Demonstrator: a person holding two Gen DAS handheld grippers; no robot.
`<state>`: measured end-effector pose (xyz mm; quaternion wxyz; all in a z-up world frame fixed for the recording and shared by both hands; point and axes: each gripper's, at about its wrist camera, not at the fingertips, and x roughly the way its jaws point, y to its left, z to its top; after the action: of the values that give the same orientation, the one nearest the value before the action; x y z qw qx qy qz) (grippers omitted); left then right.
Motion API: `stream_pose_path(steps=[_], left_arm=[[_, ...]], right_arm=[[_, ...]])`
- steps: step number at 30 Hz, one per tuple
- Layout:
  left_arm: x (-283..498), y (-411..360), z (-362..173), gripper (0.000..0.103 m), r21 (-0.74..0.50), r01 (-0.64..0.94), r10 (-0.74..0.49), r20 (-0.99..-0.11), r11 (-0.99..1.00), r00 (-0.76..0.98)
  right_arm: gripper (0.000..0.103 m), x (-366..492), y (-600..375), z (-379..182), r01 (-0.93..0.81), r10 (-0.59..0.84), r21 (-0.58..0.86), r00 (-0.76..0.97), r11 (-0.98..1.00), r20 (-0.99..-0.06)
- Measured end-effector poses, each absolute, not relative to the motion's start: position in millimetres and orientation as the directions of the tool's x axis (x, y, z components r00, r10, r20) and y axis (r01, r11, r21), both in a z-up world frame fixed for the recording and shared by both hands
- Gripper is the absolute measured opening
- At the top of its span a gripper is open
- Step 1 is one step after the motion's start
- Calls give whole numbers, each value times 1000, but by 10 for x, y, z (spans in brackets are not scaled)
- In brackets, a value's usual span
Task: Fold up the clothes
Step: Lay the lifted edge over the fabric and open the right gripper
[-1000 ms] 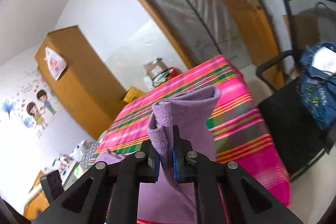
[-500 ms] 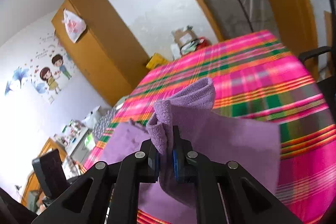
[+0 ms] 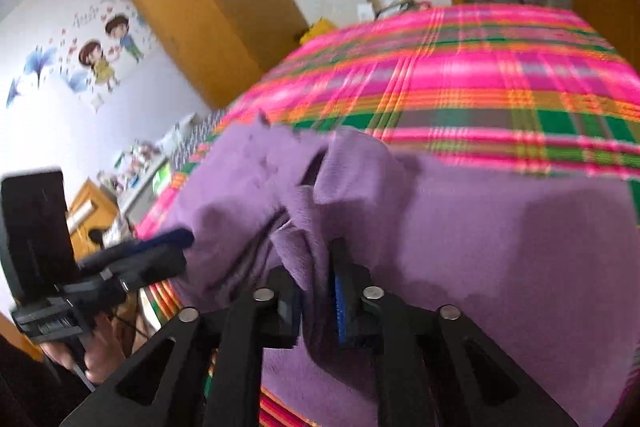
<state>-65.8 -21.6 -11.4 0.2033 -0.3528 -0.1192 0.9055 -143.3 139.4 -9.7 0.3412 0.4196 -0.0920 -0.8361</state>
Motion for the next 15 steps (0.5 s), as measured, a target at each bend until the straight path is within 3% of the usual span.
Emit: stream_pose_path(steps=[4,10,15], left_arm=[[-682,-206,-107,35,-367,-287,461,-589,-885,-664],[-748,-166,-63,35,-387,-302,484,-578,-871,-657],[-846,18,70,35,-384,-371,533,-548,-845,-645]], right_arm=[[32,-1328,1478,-90,520,-683,463,-395,-718,-615],[34,-1097,1734,-49,539,-706,475,-388,-696,-593],[34,-975,2215,61,458,-653,466,-520,-757,-550]])
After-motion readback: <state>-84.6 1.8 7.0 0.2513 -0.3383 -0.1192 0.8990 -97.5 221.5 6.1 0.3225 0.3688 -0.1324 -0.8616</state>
